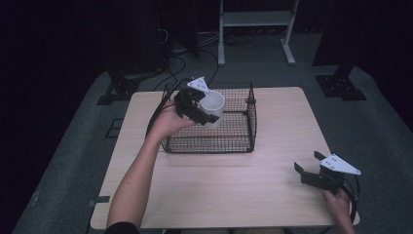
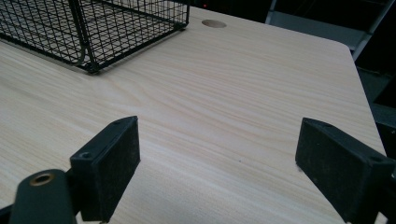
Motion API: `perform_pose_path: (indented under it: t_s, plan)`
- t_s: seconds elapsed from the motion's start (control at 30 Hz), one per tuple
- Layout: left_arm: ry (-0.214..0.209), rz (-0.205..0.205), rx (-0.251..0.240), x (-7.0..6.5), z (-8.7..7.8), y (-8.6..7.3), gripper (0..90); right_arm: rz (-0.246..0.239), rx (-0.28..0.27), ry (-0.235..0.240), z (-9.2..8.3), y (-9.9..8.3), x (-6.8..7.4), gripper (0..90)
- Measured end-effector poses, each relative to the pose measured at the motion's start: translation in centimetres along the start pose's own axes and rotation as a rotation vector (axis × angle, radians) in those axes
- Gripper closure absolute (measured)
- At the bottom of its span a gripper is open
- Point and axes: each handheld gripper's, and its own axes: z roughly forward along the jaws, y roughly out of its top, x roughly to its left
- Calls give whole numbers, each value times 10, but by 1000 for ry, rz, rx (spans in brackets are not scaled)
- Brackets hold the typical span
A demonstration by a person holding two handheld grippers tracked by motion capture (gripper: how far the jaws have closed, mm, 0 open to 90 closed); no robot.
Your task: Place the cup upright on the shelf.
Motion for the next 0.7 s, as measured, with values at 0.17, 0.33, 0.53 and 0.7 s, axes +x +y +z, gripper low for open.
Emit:
perform_pose_path:
  t_s: [0.17, 0.33, 0.53, 0.7]
  plan:
    - [0, -5, 5, 6, 6, 1, 217, 1, 0, 1, 0, 0, 0, 131]
    - [2, -12, 13, 11, 12, 1, 217, 2, 0, 1, 0, 0, 0, 131]
    - [0, -33, 29, 19, 21, -3, 217, 2, 0, 3, 0, 0, 0, 131]
    - [1, -47, 32, 25, 27, -6, 217, 3, -1, 3, 0, 0, 0, 131]
